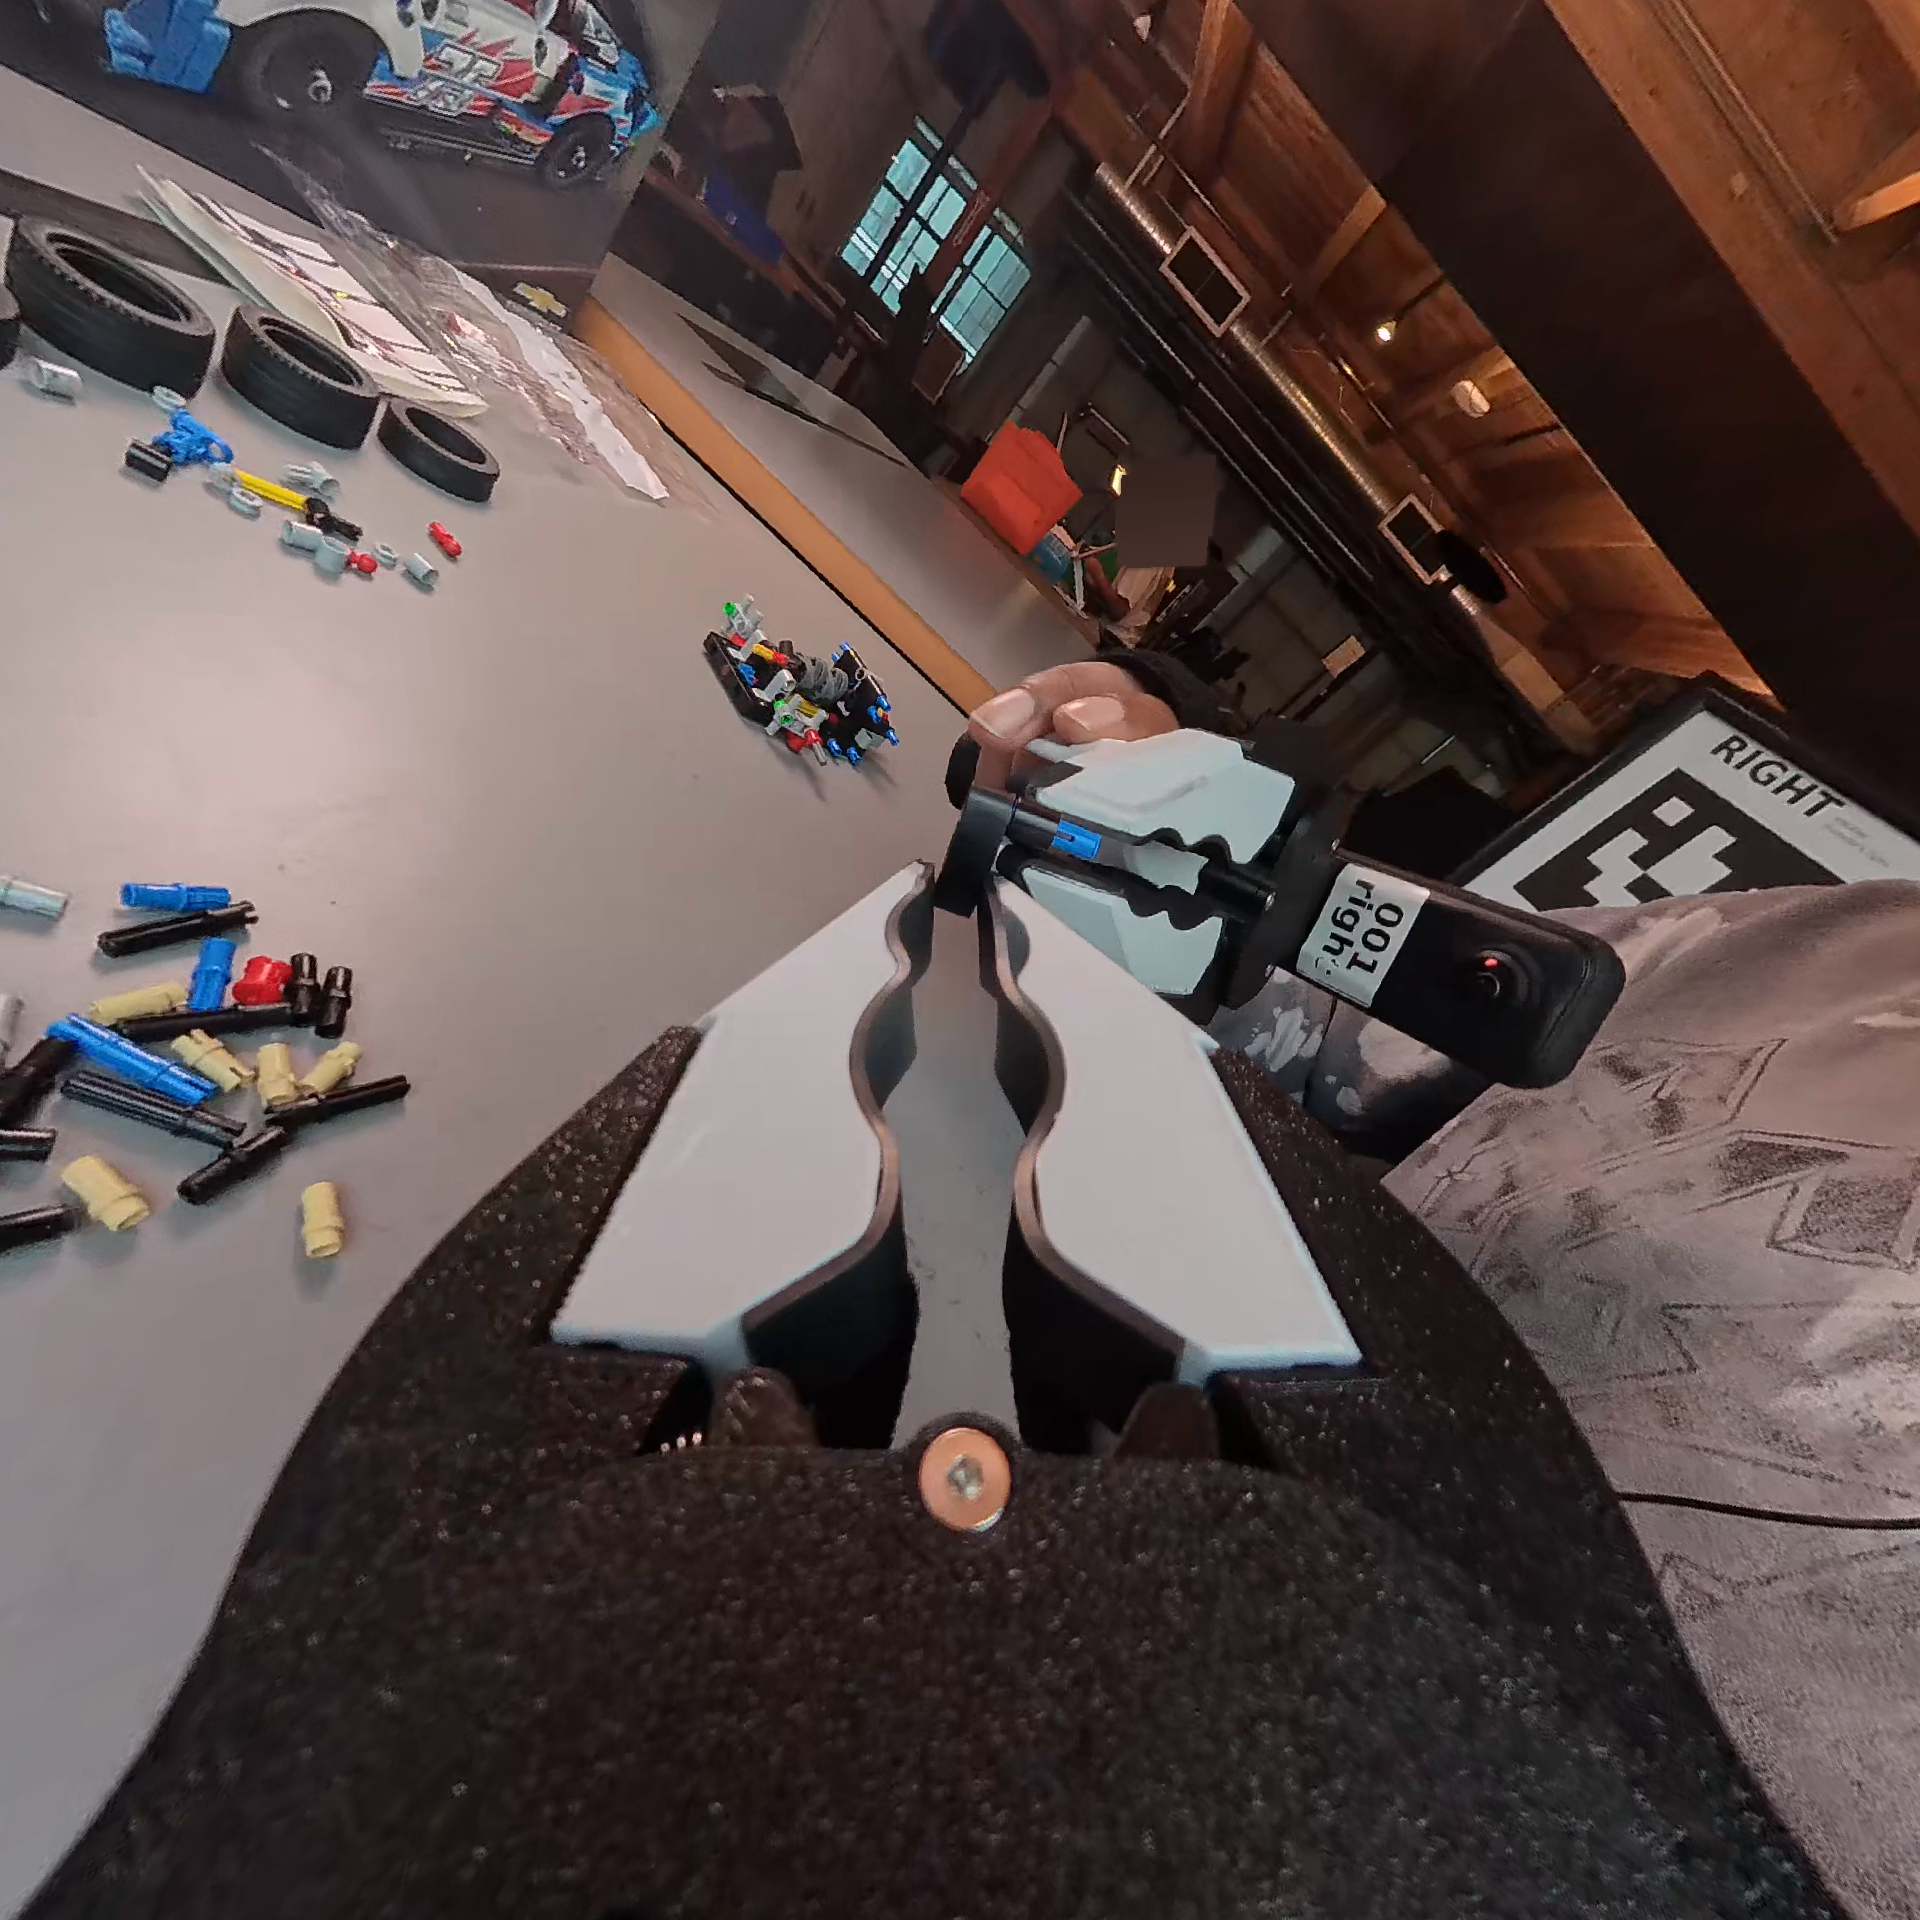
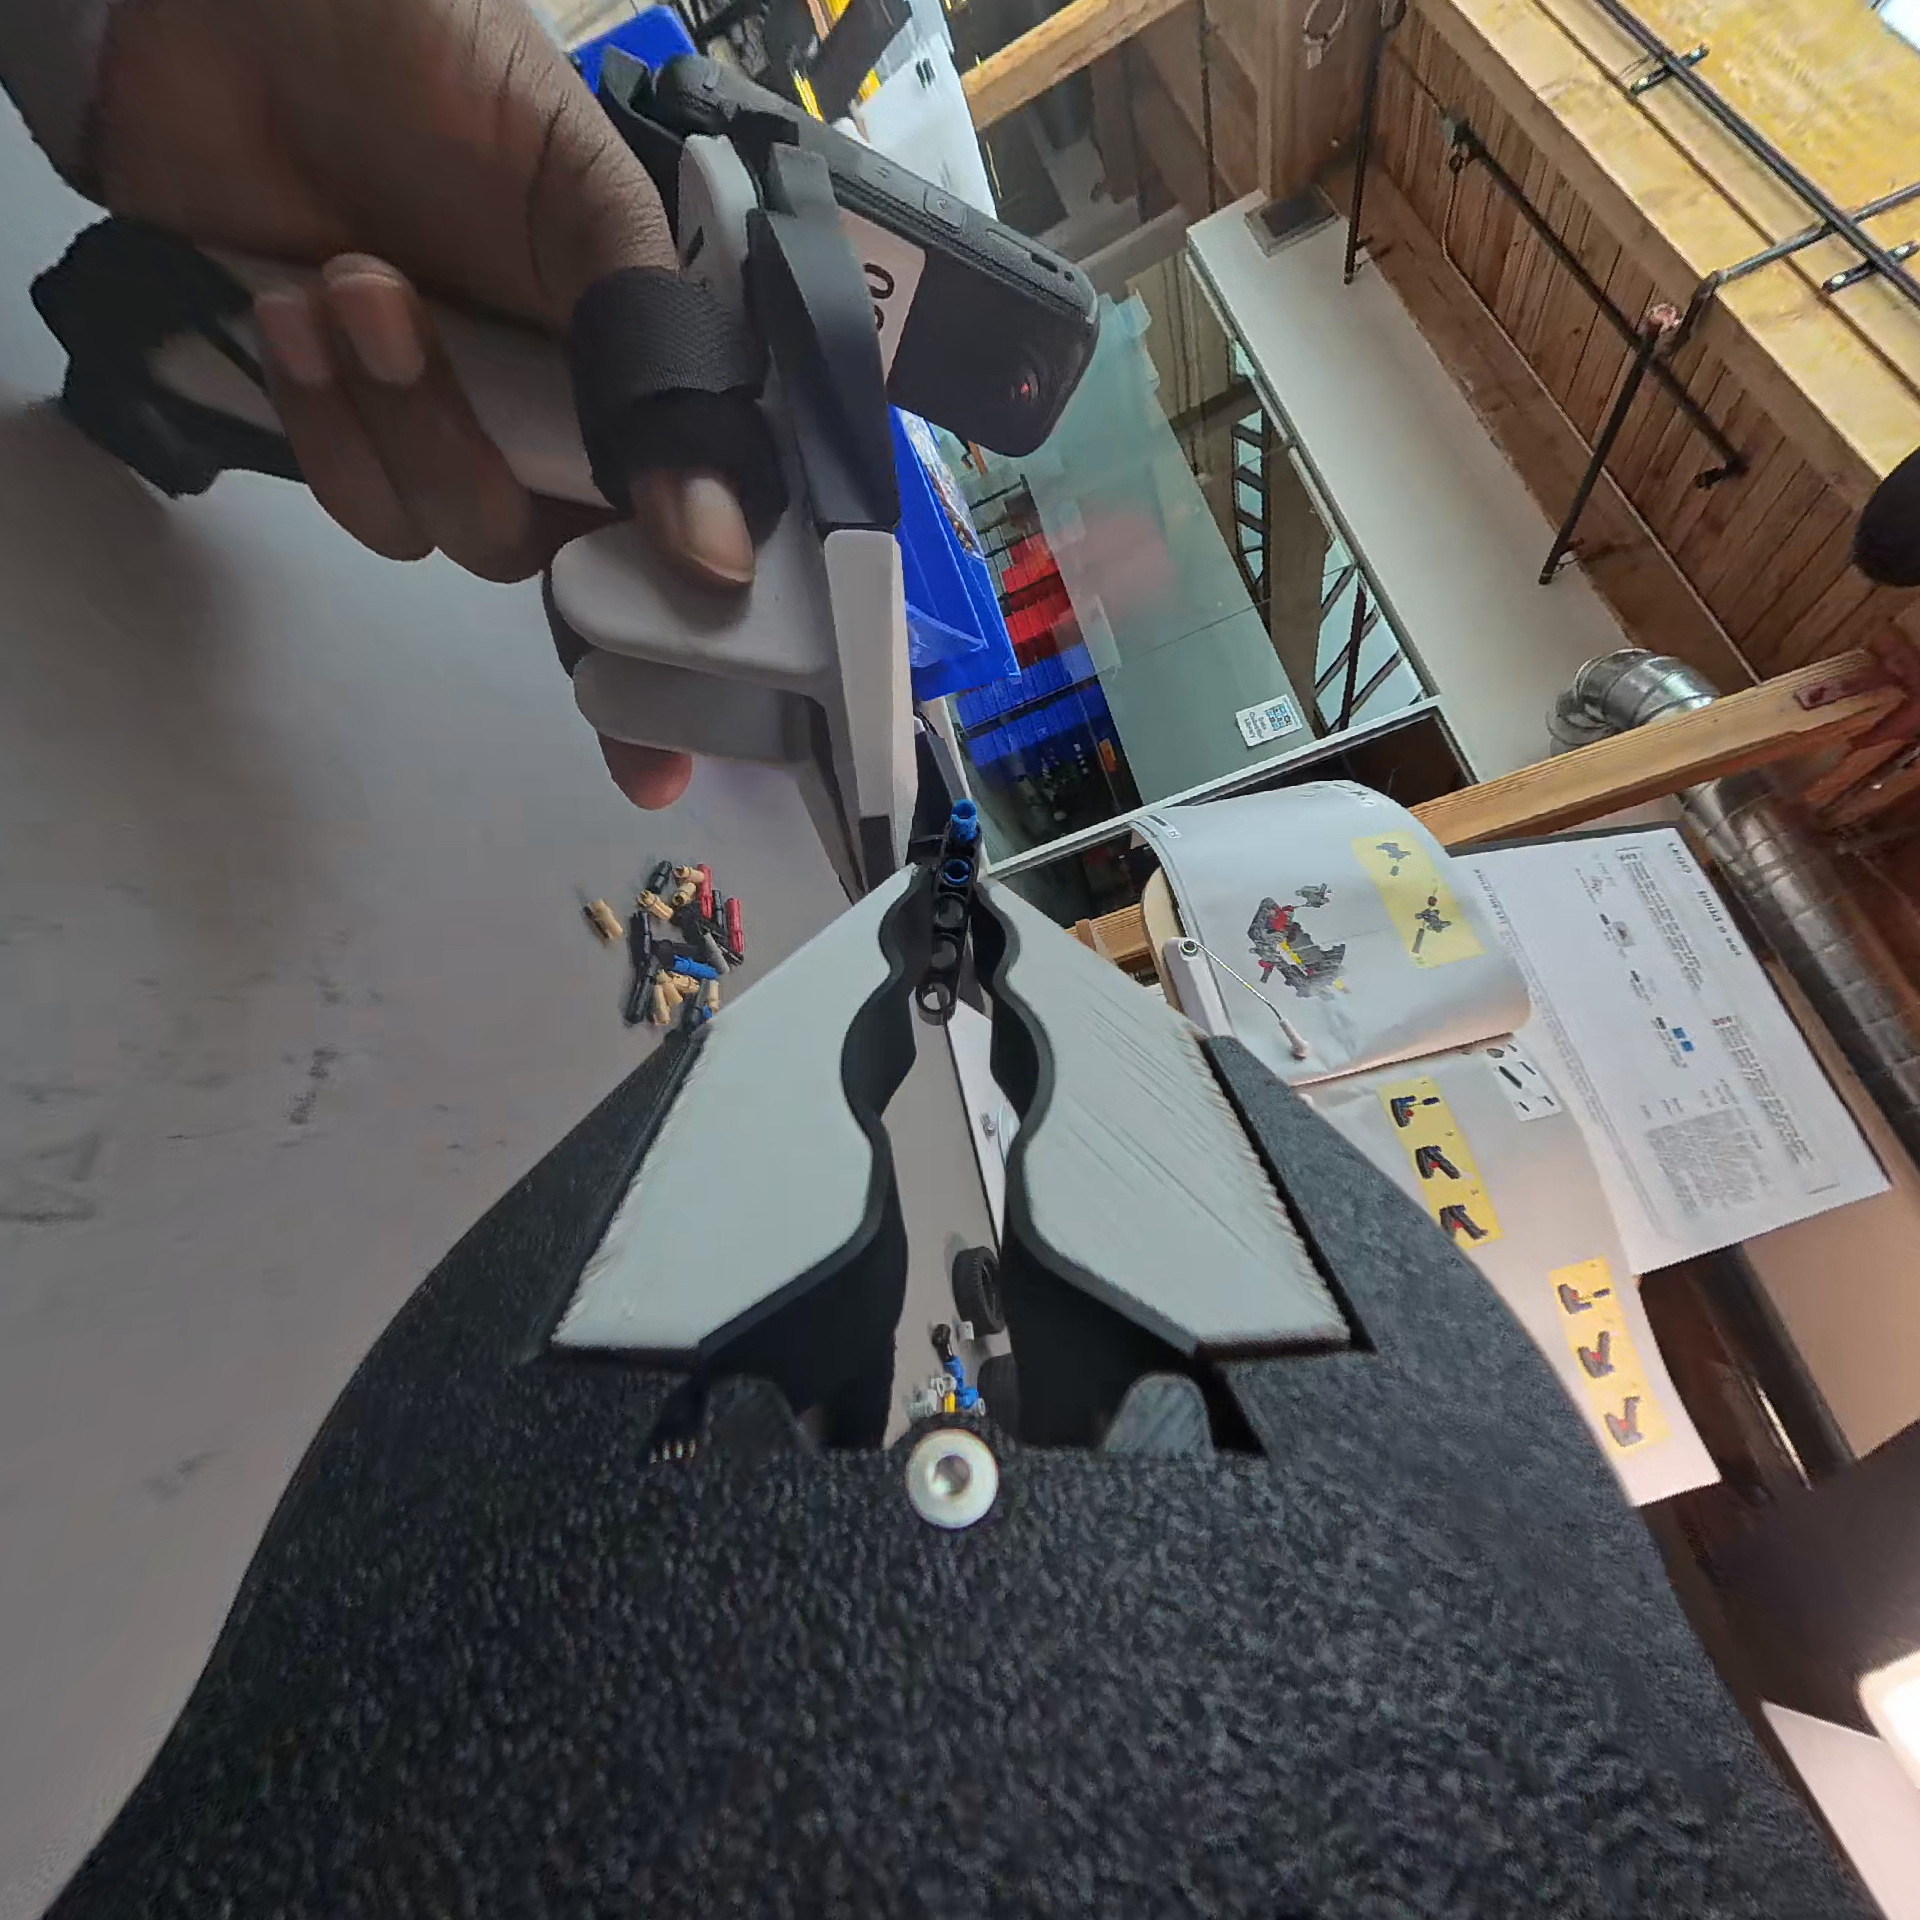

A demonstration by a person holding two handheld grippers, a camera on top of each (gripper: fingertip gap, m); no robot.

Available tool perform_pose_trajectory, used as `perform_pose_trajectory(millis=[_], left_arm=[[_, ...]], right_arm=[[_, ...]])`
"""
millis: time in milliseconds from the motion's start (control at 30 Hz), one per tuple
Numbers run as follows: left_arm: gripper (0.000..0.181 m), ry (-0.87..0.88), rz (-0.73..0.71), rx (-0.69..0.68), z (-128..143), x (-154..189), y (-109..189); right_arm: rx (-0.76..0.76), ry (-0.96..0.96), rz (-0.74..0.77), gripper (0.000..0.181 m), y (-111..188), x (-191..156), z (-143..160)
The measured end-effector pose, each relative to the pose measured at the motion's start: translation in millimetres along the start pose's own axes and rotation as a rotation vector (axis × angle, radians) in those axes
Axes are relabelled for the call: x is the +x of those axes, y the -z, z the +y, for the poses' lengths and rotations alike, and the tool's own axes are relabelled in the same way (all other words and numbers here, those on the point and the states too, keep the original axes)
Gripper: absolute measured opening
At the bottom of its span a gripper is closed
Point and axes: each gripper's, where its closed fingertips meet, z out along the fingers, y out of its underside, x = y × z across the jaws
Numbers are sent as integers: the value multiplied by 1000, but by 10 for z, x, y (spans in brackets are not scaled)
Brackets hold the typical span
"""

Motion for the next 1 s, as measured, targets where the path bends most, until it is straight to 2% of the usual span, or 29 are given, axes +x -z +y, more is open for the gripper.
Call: perform_pose_trajectory(millis=[33, 333, 400, 433, 533, 600, 733, 833, 1000], left_arm=[[6, 17, -2, 1, -1, -22, -6], [7, 86, 6, 0, 15, -61, -63], [7, 12, 23, -10, 5, 13, -66], [7, -55, 50, -16, -5, 87, -60], [7, -279, 33, -58, 28, 182, -45], [9, -320, 20, -76, 40, 197, -57], [7, -239, 23, -103, 90, 146, -61], [6, -18, 75, -77, 83, 87, -76], [4, 139, 108, -65, 58, -29, -106]], right_arm=[[-6, 21, 3, 5, -7, -6, 13], [-9, 118, 24, 5, 23, -30, 16], [35, 94, 38, 6, 68, 25, -34], [75, 25, 28, 7, 102, 66, -77], [126, -162, -82, 7, 148, 50, -118], [136, -235, -104, 7, 164, 51, -114], [111, -191, -132, 7, 158, -14, -101], [48, -48, -92, 6, 125, -35, -77], [-4, 87, -30, 5, 76, -54, -8]])
